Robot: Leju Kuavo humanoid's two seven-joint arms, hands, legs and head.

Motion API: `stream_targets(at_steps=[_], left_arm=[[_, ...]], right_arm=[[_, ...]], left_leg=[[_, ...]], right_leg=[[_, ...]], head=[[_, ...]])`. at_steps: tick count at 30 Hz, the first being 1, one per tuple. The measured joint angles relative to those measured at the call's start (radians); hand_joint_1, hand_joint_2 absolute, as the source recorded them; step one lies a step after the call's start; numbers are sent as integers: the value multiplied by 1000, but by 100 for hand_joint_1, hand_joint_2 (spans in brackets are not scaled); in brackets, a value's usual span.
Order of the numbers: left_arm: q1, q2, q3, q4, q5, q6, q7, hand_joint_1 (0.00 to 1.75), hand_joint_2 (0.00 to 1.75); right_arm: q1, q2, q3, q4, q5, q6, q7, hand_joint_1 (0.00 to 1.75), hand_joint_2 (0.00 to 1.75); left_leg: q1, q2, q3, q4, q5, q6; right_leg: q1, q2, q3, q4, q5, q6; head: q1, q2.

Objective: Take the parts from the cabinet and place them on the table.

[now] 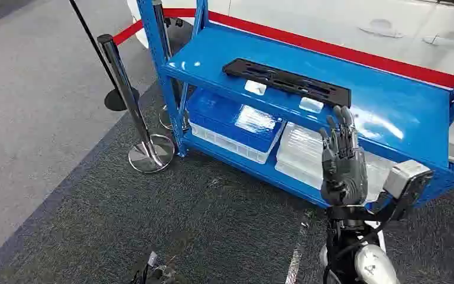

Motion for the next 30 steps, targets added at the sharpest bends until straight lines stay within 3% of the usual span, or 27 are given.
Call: stream_targets(at_steps=[1,3,4,5,6,7,9,10,13,14,15,16,18,19,20,22,24,25,26,28,29,30], left_arm=[[0,0,-1,0,0,2,0,0,0],[-2,0,-9,0,3,4,0,0,0],[-3,5,-16,3,4,8,-1,0,0],[-7,5,-20,3,7,11,0,0,0],[-8,4,-23,4,9,12,-3,0,0],[-7,4,-28,5,10,13,-2,0,0],[-8,4,-36,5,10,14,-2,0,0],[-9,4,-42,6,10,14,-2,0,0],[-11,2,-49,6,11,14,-1,0,0],[-10,1,-50,6,12,14,0,0,0],[-10,1,-52,6,15,15,1,0,0],[-10,1,-53,6,16,17,4,0,0],[-11,1,-53,6,16,18,8,0,0],[-11,3,-53,8,16,18,11,0,0],[-13,5,-56,9,16,19,16,0,0],[-16,4,-69,10,16,19,21,0,0],[-13,4,-70,10,16,19,21,0,0],[-9,1,-70,11,16,18,21,0,0],[-11,1,-71,11,16,18,21,0,0],[-18,0,-71,12,16,18,21,0,0],[-18,-2,-73,12,16,17,21,0,0],[-17,-2,-75,12,17,17,21,0,0]], right_arm=[[0,-4,1,-15,13,-1,10,0,0],[-9,-13,11,-66,56,-5,42,0,0],[-19,-15,18,-83,80,-9,56,0,175],[-24,-17,31,-112,115,-18,81,0,175],[-22,-21,40,-133,140,-23,103,0,175],[-25,-22,46,-154,172,-29,123,0,0],[-36,-31,58,-185,234,-39,163,0,0],[-41,-34,65,-200,261,-40,175,0,0],[-51,-38,82,-225,354,-50,226,0,0],[-51,-39,86,-225,377,-50,244,0,0],[-51,-41,93,-226,401,-48,264,0,0],[-51,-43,98,-227,417,-47,279,0,0],[-56,-45,100,-233,443,-39,303,0,0],[-58,-46,103,-233,453,-37,312,0,0],[-62,-47,111,-234,463,-31,324,0,0],[-63,-51,126,-233,471,-22,346,0,0],[-69,-53,133,-234,477,-15,360,0,0],[-70,-58,134,-236,480,-14,363,0,0],[-76,-61,140,-236,483,-14,364,0,0],[-76,-63,149,-236,483,-12,372,0,0],[-74,-66,154,-235,483,-12,377,0,0],[-75,-68,157,-234,484,-10,380,0,0]], left_leg=[[7,-1,2,5,-6,-7],[18,-5,3,27,-25,-27],[19,-5,-15,36,-34,-40],[7,-4,-22,61,-47,-48],[9,-4,-24,52,-45,-50],[8,-4,-23,44,-44,-53],[13,-1,-22,60,-52,-61],[13,3,-35,92,-70,-59],[8,3,-166,326,-162,-54],[6,3,-203,380,-170,-49],[2,3,-224,394,-155,-41],[-6,3,-219,358,-115,-28],[-29,2,-160,197,4,6],[-42,3,-133,121,38,29],[-42,6,-118,113,24,38],[-52,4,-106,80,19,42],[-45,4,-88,45,25,41],[-34,8,-66,21,34,28],[-32,6,-54,9,33,31],[-29,5,-46,9,26,28],[-27,5,-42,10,20,26],[-23,5,-38,13,13,22]], right_leg=[[-6,-1,20,-54,45,7],[-22,-5,95,-222,141,27],[-20,0,100,-236,106,34],[-19,3,103,-252,111,10],[-18,2,98,-243,107,-3],[-15,2,96,-238,103,-12],[-16,2,96,-239,102,-28],[-15,2,99,-239,100,-33],[-1,-2,110,-240,91,-47],[6,-2,113,-240,88,-51],[14,-1,118,-240,84,-56],[20,0,126,-240,79,-59],[31,1,150,-241,66,-63],[25,1,147,-248,61,-65],[34,1,160,-249,58,-61],[22,0,154,-256,63,-54],[27,-1,168,-274,63,-46],[25,-3,165,-259,53,-44],[29,-2,142,-208,30,-38],[19,-2,52,-57,-19,-26],[12,-2,7,5,-32,-20],[7,-3,-18,26,-22,-13]], head=[[0,0],[1,0],[6,0],[17,0],[11,0],[9,0],[8,0],[2,0],[1,0],[1,0],[1,0],[1,0],[1,0],[2,0],[16,0],[4,0],[4,0],[5,0],[7,0],[8,0],[8,0],[7,0]])
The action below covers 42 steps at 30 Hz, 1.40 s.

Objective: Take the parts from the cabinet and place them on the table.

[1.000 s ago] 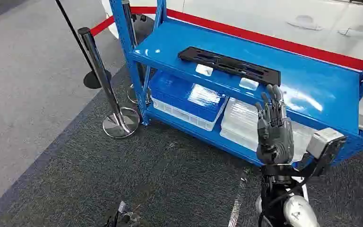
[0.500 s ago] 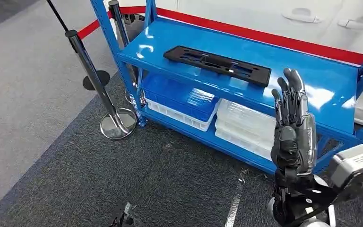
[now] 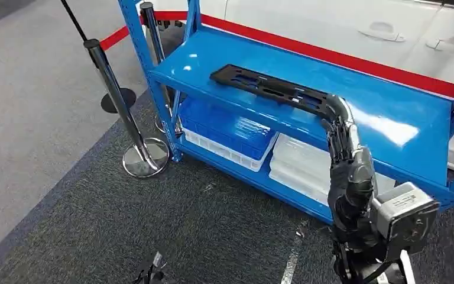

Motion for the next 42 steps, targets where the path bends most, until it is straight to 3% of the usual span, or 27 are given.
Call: stream_targets(at_steps=[2,3,4,5,6,7,10,11,12,14,16,17,19,21,23,26,27,29,30,31,32,34,36,37,38,40,42], left_arm=[[4,0,-5,0,1,0,0,0,0],[5,-1,-5,0,1,0,0,0,0],[4,-1,-6,0,1,0,0,0,0],[1,1,-6,2,0,0,-1,0,0],[-1,0,-9,3,0,0,-1,0,0],[-3,0,-13,3,0,0,-2,0,0],[-2,0,-14,3,-2,3,-2,0,0],[-4,0,-17,3,-2,3,-2,0,0],[-5,0,-20,3,-3,3,-2,0,0],[-4,0,-23,3,-3,3,-1,0,0],[1,-1,-24,3,-5,3,1,0,0],[3,-1,-24,3,-5,3,1,0,0],[2,-1,-27,3,-3,3,3,0,0],[1,0,-28,3,0,5,3,0,0],[-1,0,-29,3,0,5,5,0,0],[2,0,-30,4,0,6,6,0,0],[0,1,-30,4,0,6,6,0,0],[-5,0,-31,4,0,6,6,0,0],[-5,0,-31,5,0,6,6,0,0],[-3,0,-32,5,0,6,6,0,0],[0,0,-34,5,0,6,6,0,0],[0,-1,-40,5,0,6,7,0,0],[-2,-1,-42,5,0,6,7,0,0],[-4,-1,-43,5,0,6,8,0,0],[-4,-1,-45,5,0,6,8,0,0],[-4,-1,-46,5,-1,6,9,0,0],[-4,-1,-46,5,-2,6,9,0,0]], right_arm=[[-2,-5,9,2,6,13,13,0,0],[-4,-6,13,3,11,16,21,0,0],[-5,-8,17,4,16,22,29,0,0],[-9,-9,23,9,19,28,34,0,0],[-13,-9,31,10,22,34,38,0,0],[-11,-9,36,11,24,40,42,0,0],[-17,-13,46,13,30,48,47,0,0],[-19,-14,50,13,31,49,47,0,0],[-19,-14,53,13,32,50,47,0,0],[-20,-14,59,13,32,49,47,0,0],[-20,-15,61,14,35,44,53,0,0],[-20,-15,61,14,35,41,62,0,0],[-20,-15,61,16,22,33,98,0,0],[-21,-16,62,23,12,27,119,0,0],[-20,-16,63,30,11,26,126,0,0],[-21,-20,64,34,10,26,127,0,0],[-24,-22,64,37,10,26,127,0,0],[-21,-23,66,41,10,26,127,0,0],[-19,-25,67,45,10,26,129,0,0],[-19,-26,68,48,10,26,129,0,0],[-19,-26,69,50,10,26,130,0,0],[-20,-27,71,53,10,26,131,0,0],[-21,-27,72,57,9,26,136,0,0],[-23,-27,73,57,9,26,136,0,0],[-21,-27,73,58,10,26,136,0,175],[-22,-28,74,59,10,27,136,0,175],[-23,-28,74,59,10,31,136,0,175]], left_leg=[[11,-1,13,12,-19,-12],[18,-2,18,24,-32,-20],[20,-3,18,40,-50,-32],[14,-6,5,54,-62,-45],[14,-6,-2,62,-67,-49],[14,-5,2,64,-68,-52],[18,-2,10,63,-80,-61],[19,-1,-6,106,-99,-65],[19,-1,-34,159,-122,-68],[20,-1,-143,334,-180,-73],[19,-1,-189,368,-154,-69],[19,-2,-178,319,-106,-64],[16,-2,-113,143,11,-47],[3,-2,-81,80,11,-38],[-3,-3,-79,74,1,-33],[8,-2,-44,27,12,-25],[9,0,-36,23,10,-15],[7,0,-29,24,2,-9],[7,0,-24,24,-3,-9],[8,-1,-18,24,-8,-10],[9,-1,-9,25,-14,-11],[11,-3,11,33,-34,-18],[6,-6,6,44,-52,-31],[5,-5,3,48,-55,-38],[5,-4,3,48,-55,-41],[5,-3,9,41,-58,-48],[10,-1,-14,96,-88,-60]], right_leg=[[-12,-1,20,-87,86,16],[-19,-2,53,-171,143,25],[-27,-5,80,-252,173,35],[-18,-1,92,-246,148,37],[-18,2,88,-247,140,8],[-17,2,86,-251,137,2],[-18,4,98,-257,130,-20],[-18,2,108,-259,127,-26],[-18,0,112,-261,124,-30],[-13,-3,119,-261,115,-38],[-8,0,129,-261,107,-39],[-6,3,136,-261,102,-39],[-3,6,156,-262,90,-38],[0,9,160,-264,84,-30],[-7,9,160,-274,85,-19],[-3,4,163,-262,73,-4],[-3,3,139,-213,50,-5],[-4,3,46,-55,-5,-1],[-5,3,10,-4,-12,1],[-5,3,-8,6,3,3],[-6,1,0,-32,45,4],[-9,-2,73,-215,164,4],[-5,-2,100,-264,153,0],[-4,2,103,-269,145,-12],[-2,3,99,-273,144,-14],[-5,6,103,-276,141,-24],[-10,3,120,-287,137,-35]], head=[[1,0],[1,0],[2,0],[11,0],[13,0],[1,0],[-1,0],[-7,0],[-8,0],[-8,0],[-7,0],[-8,0],[-8,0],[-3,0],[-4,0],[-1,0],[0,0],[0,0],[-2,0],[-1,0],[-2,0],[-1,0],[3,0],[2,0],[-1,0],[-2,0],[-10,0]])
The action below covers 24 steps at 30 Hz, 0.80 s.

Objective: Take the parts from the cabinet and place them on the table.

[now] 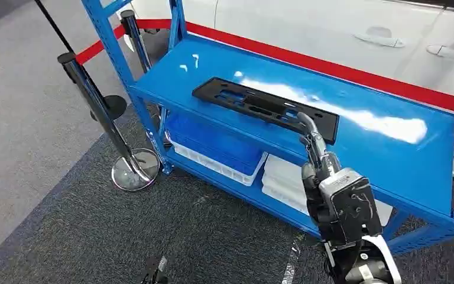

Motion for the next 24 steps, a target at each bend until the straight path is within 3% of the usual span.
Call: stream_targets(at_steps=[3,4,5,6,8,9,10,12,14,15,16,18,19,20,21,23,24], left_arm=[[0,0,-1,0,-3,0,0,0,0],[2,-1,-1,0,-6,-1,2,0,0],[4,-1,-1,0,-7,-1,3,0,0],[3,-1,-1,0,-8,-3,3,0,0],[3,-1,-1,0,-10,-4,4,0,0],[2,-1,-2,0,-12,-4,4,0,0],[1,-1,-3,0,-16,-5,4,0,0],[-2,-2,-13,0,-18,-5,3,0,0],[-2,-2,-19,0,-21,-5,7,0,0],[-4,-3,-19,0,-25,-5,8,0,0],[-8,-4,-22,0,-26,-5,12,0,0],[-16,-9,-29,0,-26,-6,20,0,0],[-17,-11,-33,0,-27,-6,23,0,0],[-17,-12,-35,0,-27,-6,24,0,0],[-16,-12,-37,0,-27,-6,25,0,0],[-16,-15,-44,0,-27,-6,26,0,0],[-16,-15,-47,0,-27,-6,26,0,0]], right_arm=[[-2,0,3,1,-10,8,0,0,175],[-2,0,6,2,-14,17,0,0,175],[-2,0,7,3,-21,33,0,0,175],[-5,0,10,3,-26,48,0,0,175],[-19,0,23,6,-31,79,4,0,175],[-25,1,28,8,-31,91,6,0,175],[-33,2,36,12,-34,96,10,0,175],[-47,7,46,24,-35,101,12,0,175],[-65,14,58,38,-32,101,12,0,175],[-74,18,61,45,-31,103,9,0,175],[-89,27,70,63,-30,104,4,0,175],[-101,41,88,101,-34,98,-6,0,175],[-101,49,96,122,-40,94,-14,0,175],[-103,55,103,139,-45,87,-20,0,175],[-107,61,108,152,-50,82,-22,0,175],[-115,69,115,173,-55,74,-27,0,175],[-117,71,117,186,-57,70,-32,0,175]], left_leg=[[5,0,-140,232,-75,-13],[7,0,-170,264,-67,-14],[8,0,-175,249,-36,-14],[9,0,-158,188,16,-12],[9,0,-86,-2,130,-4],[3,-2,-73,-15,109,-2],[-2,-2,-61,-43,106,4],[-6,-2,-66,-37,102,11],[3,-2,-48,-60,107,27],[1,-3,-41,-65,105,32],[1,-1,-38,-65,104,41],[-1,-1,-35,-65,98,47],[-1,-2,-33,-63,95,48],[-1,-4,-29,-62,91,48],[-1,-5,-24,-60,86,47],[-1,-9,-11,-53,73,43],[-1,-10,-11,-50,66,37]], right_leg=[[1,-7,12,-1,-11,-7],[2,-6,16,-1,-15,-7],[2,-5,22,-1,-19,-6],[2,-4,30,-1,-24,-6],[2,-1,50,-2,-37,-1],[5,0,51,-4,-40,4],[6,3,48,-1,-42,8],[3,2,48,-7,-41,17],[0,-1,50,-3,-52,30],[2,-3,40,26,-65,28],[5,-3,5,92,-95,27],[6,-3,-85,247,-147,28],[6,-3,-120,295,-149,29],[5,-4,-127,288,-125,29],[5,-4,-111,240,-84,27],[5,-4,-38,68,15,21],[7,-4,-18,27,8,17]], head=[[-2,0],[-2,0],[-2,0],[-2,0],[-2,0],[1,0],[0,0],[2,0],[2,0],[1,0],[3,0],[2,0],[2,0],[3,0],[2,0],[3,0],[3,0]])
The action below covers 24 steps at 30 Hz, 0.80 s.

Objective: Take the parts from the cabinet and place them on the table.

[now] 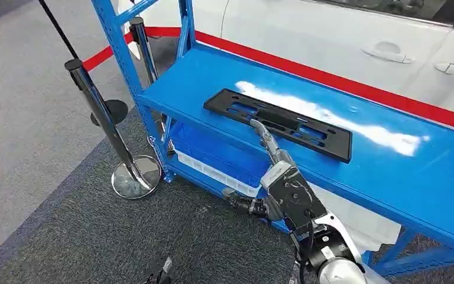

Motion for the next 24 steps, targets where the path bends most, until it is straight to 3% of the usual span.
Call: stream_targets(at_steps=[1,4,6,7,8,9,10,11,12,14,15,16,19,20,21,22,24], left_arm=[[-3,0,-2,0,0,0,0,0,0],[-2,0,-5,0,0,2,5,0,0],[-3,0,-6,0,-1,3,6,0,0],[-4,0,-6,0,0,3,6,0,0],[-4,0,-7,0,0,3,6,0,0],[-2,0,-7,0,0,3,5,0,0],[0,0,-7,0,0,3,3,0,0],[2,0,-7,0,0,3,0,0,0],[1,0,-7,0,0,3,-2,0,0],[4,0,-7,0,3,6,-4,0,0],[6,1,-7,0,6,6,-6,0,0],[7,2,-7,0,11,7,-7,0,0],[11,8,-7,2,18,14,0,0,0],[11,10,-7,2,21,18,5,0,0],[11,12,-7,3,24,22,10,0,0],[10,14,-7,4,29,23,14,0,0],[7,15,-7,5,30,23,15,0,0]], right_arm=[[-3,7,2,7,-3,-1,-1,0,175],[-6,21,11,31,-13,-4,-7,0,175],[-8,33,16,45,-16,-8,-16,0,175],[-10,40,17,53,-16,-13,-22,0,175],[-12,45,19,61,-15,-18,-24,0,175],[-11,49,23,69,-10,-23,-26,0,175],[-11,52,27,78,0,-27,-26,0,175],[-10,54,30,86,12,-36,-29,0,175],[-9,58,32,92,23,-44,-31,0,175],[-11,68,36,101,27,-52,-34,0,175],[-11,74,39,105,17,-49,-40,0,175],[-14,78,41,109,7,-47,-46,0,175],[-21,96,46,127,6,-58,-72,0,175],[-31,104,48,134,17,-66,-78,0,175],[-42,110,50,145,36,-76,-80,0,175],[-58,118,53,156,55,-82,-83,0,175],[-83,132,62,193,113,-100,-79,0,175]], left_leg=[[-8,-2,-5,12,-6,-8],[-6,0,-1,-1,-5,-20],[-3,3,-6,24,-25,-34],[-2,5,-35,80,-52,-41],[1,5,-74,150,-79,-46],[4,6,-125,234,-104,-51],[6,6,-164,289,-112,-55],[7,6,-181,299,-96,-57],[9,7,-173,260,-55,-58],[13,7,-101,87,57,-55],[13,7,-76,20,74,-52],[3,6,-61,13,61,-50],[-3,6,-59,3,47,-30],[4,5,-49,-12,50,-23],[6,5,-37,-20,51,-18],[7,7,-31,-22,48,-11],[4,9,-26,-22,41,1]], right_leg=[[5,0,12,-27,-6,1],[7,6,10,-25,-6,-6],[-3,3,30,-40,-7,-16],[-4,0,35,-42,-10,-21],[-3,-1,37,-43,-12,-23],[-1,-2,39,-43,-15,-27],[-1,-2,41,-43,-18,-27],[-1,-1,45,-43,-22,-27],[-2,-1,51,-43,-27,-26],[-2,2,71,-43,-39,-22],[-3,3,76,-44,-45,-18],[2,5,75,-43,-48,-13],[-3,5,78,-52,-51,2],[2,4,83,-51,-57,11],[-4,2,76,-33,-65,12],[-2,0,54,13,-85,12],[0,1,-38,170,-141,13]], head=[[2,0],[-1,0],[-3,0],[-11,0],[-8,0],[-10,0],[-9,0],[-10,0],[-9,0],[-9,0],[-9,0],[-8,0],[-9,0],[-7,0],[-8,0],[-7,0],[-4,0]])
